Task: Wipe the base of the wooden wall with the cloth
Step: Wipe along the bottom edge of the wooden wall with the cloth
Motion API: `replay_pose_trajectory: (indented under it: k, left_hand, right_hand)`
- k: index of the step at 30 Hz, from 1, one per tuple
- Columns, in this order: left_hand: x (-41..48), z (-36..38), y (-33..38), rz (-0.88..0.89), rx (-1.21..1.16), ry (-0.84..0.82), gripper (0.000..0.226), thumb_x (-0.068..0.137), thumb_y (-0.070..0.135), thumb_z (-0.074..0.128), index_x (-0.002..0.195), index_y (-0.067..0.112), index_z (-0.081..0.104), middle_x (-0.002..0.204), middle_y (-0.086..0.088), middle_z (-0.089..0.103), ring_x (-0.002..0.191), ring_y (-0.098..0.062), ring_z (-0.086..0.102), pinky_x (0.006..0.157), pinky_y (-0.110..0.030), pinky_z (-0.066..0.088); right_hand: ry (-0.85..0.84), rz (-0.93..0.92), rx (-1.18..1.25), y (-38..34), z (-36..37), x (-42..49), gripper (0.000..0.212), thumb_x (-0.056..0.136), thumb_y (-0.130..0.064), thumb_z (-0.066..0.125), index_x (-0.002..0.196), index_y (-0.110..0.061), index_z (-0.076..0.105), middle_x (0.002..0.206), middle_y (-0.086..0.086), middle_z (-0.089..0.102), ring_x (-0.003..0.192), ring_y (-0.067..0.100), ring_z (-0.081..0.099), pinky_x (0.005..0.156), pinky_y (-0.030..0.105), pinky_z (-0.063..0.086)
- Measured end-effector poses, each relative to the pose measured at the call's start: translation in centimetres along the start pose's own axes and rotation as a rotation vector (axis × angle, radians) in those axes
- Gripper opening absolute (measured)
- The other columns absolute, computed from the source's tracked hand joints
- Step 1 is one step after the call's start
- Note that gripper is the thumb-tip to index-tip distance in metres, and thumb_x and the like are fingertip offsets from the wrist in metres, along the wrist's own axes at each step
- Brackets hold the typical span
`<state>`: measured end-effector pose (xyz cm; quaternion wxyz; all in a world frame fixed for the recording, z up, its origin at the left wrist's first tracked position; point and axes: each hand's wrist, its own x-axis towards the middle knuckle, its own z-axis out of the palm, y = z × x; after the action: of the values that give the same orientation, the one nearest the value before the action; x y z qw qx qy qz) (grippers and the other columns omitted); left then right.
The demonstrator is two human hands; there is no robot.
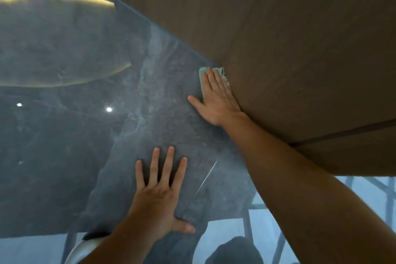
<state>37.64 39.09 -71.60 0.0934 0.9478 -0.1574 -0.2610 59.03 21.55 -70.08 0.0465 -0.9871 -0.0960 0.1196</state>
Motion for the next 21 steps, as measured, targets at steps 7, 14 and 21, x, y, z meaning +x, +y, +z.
replay_pose_trajectory:
  k: [7,14,21]
  left_hand:
    - [-0.1,-1.6,0.3,-0.012,0.012,-0.022,0.151,0.041,0.097,0.049,0.136,0.027,-0.047,0.141,-0.009,-0.059,0.127,-0.039,-0.054,0.092,-0.063,-0.039]
    - [-0.2,-0.4,0.1,-0.018,0.041,0.026,0.147,0.039,0.103,0.035,0.143,0.028,-0.037,0.153,-0.01,-0.045,0.133,-0.038,-0.049,0.1,-0.066,-0.03]
    - [-0.7,1.2,1.4,-0.08,0.047,0.303,0.085,0.087,0.075,0.02,0.155,0.025,0.012,0.166,-0.012,0.009,0.151,-0.039,0.003,0.115,-0.068,0.005]
  right_hand:
    - [-0.028,0.112,0.064,-1.6,4.1,-18.4,0.091,0.087,-0.074,0.021,0.153,-0.015,-0.001,0.163,0.009,0.0,0.148,0.023,-0.008,0.121,0.046,0.005]
    - [-0.106,0.126,0.066,-0.8,3.0,-16.6,0.097,0.085,-0.074,0.025,0.151,-0.009,-0.007,0.162,0.013,-0.006,0.147,0.027,-0.014,0.12,0.046,-0.002]
    - [0.017,0.053,0.093,-1.0,3.6,-14.5,0.08,0.093,-0.058,0.028,0.153,-0.01,0.005,0.163,0.008,0.004,0.148,0.024,-0.005,0.12,0.046,0.006]
